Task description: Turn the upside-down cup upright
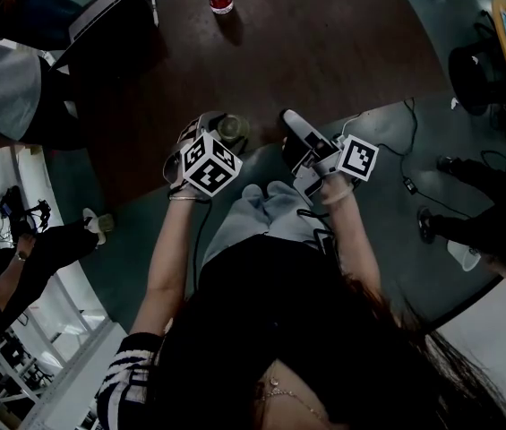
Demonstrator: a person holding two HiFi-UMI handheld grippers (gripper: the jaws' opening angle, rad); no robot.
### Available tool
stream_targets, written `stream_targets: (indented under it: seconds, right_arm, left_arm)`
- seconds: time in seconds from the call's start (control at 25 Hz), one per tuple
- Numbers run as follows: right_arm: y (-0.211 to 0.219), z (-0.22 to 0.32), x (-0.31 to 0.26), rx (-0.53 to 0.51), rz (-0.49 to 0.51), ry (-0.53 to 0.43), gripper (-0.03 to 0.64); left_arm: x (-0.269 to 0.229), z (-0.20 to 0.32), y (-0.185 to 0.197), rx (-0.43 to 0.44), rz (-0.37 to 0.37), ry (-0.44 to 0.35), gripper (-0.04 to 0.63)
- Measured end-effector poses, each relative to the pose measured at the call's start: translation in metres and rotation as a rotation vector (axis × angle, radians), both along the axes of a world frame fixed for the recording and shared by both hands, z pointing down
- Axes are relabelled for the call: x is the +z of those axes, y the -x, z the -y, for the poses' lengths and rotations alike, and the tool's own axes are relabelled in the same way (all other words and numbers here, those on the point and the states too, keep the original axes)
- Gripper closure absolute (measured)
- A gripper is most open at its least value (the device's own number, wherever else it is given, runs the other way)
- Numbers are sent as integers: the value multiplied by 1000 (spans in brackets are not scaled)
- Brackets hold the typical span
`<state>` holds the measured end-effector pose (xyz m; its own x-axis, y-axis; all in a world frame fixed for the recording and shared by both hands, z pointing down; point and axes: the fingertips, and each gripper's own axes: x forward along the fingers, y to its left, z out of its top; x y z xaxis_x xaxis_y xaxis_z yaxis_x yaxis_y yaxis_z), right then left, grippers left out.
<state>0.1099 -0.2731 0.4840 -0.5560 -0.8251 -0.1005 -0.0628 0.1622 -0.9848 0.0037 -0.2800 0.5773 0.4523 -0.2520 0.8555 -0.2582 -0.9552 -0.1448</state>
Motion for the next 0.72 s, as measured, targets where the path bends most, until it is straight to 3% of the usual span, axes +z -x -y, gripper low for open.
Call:
stream_targets:
  seconds: [0.48,0.72]
  right_arm:
    - [7,-12,-4,0,-3,-21,235]
    - [8,-13,-14,-25,-59,-67,235]
  left_arm:
    - [-18,0,5,-25,-83,-38,324]
    - [-55,9,10,-149,-231,-85,324]
